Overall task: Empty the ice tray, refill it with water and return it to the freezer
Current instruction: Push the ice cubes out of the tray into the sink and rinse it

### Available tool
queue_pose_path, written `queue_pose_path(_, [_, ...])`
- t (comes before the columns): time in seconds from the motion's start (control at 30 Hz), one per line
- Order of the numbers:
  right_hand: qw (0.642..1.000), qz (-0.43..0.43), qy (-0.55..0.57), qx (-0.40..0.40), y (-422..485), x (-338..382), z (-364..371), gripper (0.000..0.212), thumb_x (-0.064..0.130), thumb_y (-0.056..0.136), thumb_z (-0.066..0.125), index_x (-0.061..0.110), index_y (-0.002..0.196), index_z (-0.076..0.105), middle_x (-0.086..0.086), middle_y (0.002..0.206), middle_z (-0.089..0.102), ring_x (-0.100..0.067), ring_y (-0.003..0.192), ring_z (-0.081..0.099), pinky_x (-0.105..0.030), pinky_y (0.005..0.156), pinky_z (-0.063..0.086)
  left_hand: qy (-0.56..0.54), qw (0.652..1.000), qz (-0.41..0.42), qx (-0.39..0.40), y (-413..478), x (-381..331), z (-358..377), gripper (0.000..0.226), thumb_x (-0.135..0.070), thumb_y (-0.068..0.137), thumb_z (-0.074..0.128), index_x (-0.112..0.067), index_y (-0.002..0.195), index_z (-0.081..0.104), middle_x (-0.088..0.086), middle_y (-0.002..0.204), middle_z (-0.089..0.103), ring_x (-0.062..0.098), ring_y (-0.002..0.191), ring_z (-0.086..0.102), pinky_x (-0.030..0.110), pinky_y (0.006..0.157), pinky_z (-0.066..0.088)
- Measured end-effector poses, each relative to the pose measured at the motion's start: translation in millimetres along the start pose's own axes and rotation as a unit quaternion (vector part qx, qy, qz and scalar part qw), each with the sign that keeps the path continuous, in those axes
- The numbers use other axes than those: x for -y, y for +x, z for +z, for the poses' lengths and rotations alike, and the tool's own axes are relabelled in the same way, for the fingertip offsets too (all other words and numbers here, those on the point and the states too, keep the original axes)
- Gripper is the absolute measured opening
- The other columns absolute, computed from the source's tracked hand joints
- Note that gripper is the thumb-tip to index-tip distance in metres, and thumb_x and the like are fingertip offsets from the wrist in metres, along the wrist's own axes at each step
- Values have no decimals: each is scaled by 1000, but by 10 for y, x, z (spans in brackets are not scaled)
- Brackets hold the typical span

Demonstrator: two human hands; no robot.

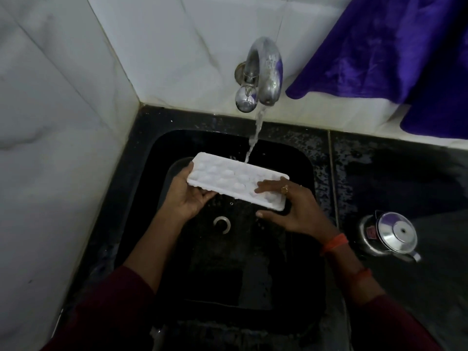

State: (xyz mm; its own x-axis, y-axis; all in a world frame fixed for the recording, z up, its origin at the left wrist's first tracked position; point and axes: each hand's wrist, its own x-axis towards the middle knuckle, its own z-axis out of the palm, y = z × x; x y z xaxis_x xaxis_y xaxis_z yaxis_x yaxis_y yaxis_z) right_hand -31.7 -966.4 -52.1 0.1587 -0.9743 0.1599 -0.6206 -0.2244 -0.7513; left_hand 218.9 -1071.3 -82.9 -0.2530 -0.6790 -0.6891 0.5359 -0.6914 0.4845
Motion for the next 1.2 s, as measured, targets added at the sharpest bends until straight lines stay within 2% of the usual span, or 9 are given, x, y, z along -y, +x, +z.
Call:
queue_pose_path(0.1, [997,52,55,-1,134,182,-74,31,35,89,76,22,117,73,11,127,69,-2,122,60,-30,108,46,-12,999,21,25,1,3,-60,39,-41,104,51,-10,121,67,15,120,74,29,104,74,45,85,62])
queue_pose_path(0.27, [972,156,126,-121,652,260,-22,23,29,99,63,15,116,72,3,107,75,-8,101,70,-34,95,56,-44,998,30,41,-10,41,-108,47,-45,104,51,-10,135,60,17,132,68,33,123,65,53,101,53])
queue_pose_path(0.43, [874,283,357,-167,1386,232,-87,24,31,99,62,8,105,67,-8,95,72,-18,86,70,-31,76,59,-47,997,38,40,-64,99,-140,48,-46,104,51,-10,134,60,17,133,68,33,122,66,53,105,50])
queue_pose_path(0.53, [851,292,414,-139,1686,273,-101,14,23,96,64,11,87,63,-5,77,65,-16,71,63,-32,74,55,-46,997,43,38,-105,121,-156,50,-46,103,51,-9,136,59,17,132,68,32,119,68,51,99,55])
queue_pose_path(0.77, [859,311,368,-175,1945,296,-31,14,12,89,72,13,76,66,-13,86,70,-35,91,71,-50,91,59,-42,996,59,55,-152,139,-166,56,-46,101,52,-9,143,54,18,138,64,34,123,65,48,95,59])
queue_pose_path(0.87, [811,327,458,-160,1939,261,-22,13,9,95,65,7,83,66,-20,97,69,-36,96,65,-46,94,57,-42,996,59,54,-142,162,-181,55,-45,103,50,-9,144,53,17,138,64,34,124,65,50,98,56])
queue_pose_path(0.97, [764,339,531,-140,1949,226,-7,17,20,102,57,6,97,65,-14,97,71,-27,91,68,-34,82,60,-52,996,54,47,-134,182,-162,52,-45,103,50,-9,141,55,17,135,66,33,120,67,49,97,57])
queue_pose_path(1.13, [761,325,544,-140,1902,215,-12,21,25,102,57,6,104,66,-15,102,71,-26,94,69,-34,86,59,-58,996,50,36,-103,209,-164,48,-44,103,52,-10,137,58,16,133,68,32,119,68,50,101,54])
queue_pose_path(1.2, [754,330,554,-125,1862,200,-5,28,29,101,58,4,111,65,-12,99,73,-22,91,71,-30,81,61,-59,997,48,31,-94,205,-175,47,-44,102,54,-10,135,59,16,134,67,32,121,67,53,105,50])
